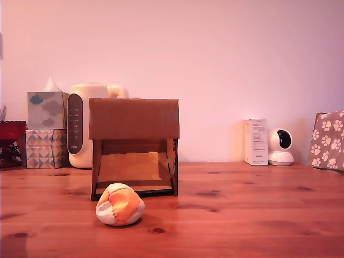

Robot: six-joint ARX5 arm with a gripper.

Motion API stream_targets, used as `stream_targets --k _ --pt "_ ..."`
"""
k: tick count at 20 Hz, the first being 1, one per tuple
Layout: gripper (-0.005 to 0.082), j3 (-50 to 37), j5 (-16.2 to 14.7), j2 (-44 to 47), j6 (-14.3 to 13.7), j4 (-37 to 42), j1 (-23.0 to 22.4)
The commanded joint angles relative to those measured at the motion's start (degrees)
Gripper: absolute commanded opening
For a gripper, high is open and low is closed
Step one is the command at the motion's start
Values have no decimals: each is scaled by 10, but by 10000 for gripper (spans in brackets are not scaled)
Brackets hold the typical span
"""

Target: Drop the footbag into the cardboard dice tower

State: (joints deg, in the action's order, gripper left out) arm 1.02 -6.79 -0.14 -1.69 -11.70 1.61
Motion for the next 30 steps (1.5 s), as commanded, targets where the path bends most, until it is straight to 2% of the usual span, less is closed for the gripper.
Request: stream_targets --k 1,7,8,9,11,12,13,14,16,21,23,30 --pt "-24 -12 -2 -6 2 -3 2" --pt "-24 -12 -2 -6 3 -3 2" --pt "-24 -12 -2 -6 10 3 2" --pt "-24 -12 -6 -6 36 16 1" --pt "-24 -12 -43 -6 83 50 1" --pt "-24 -9 -55 -6 89 64 1" --pt "-24 -3 -61 -6 123 77 1" --pt "-24 7 -78 -6 143 85 1" --pt "-24 33 -100 -5 150 85 1" --pt "-24 120 -144 75 148 79 -23" --pt "-24 145 -158 133 133 79 -45" --pt "-23 172 -158 329 72 89 -182"
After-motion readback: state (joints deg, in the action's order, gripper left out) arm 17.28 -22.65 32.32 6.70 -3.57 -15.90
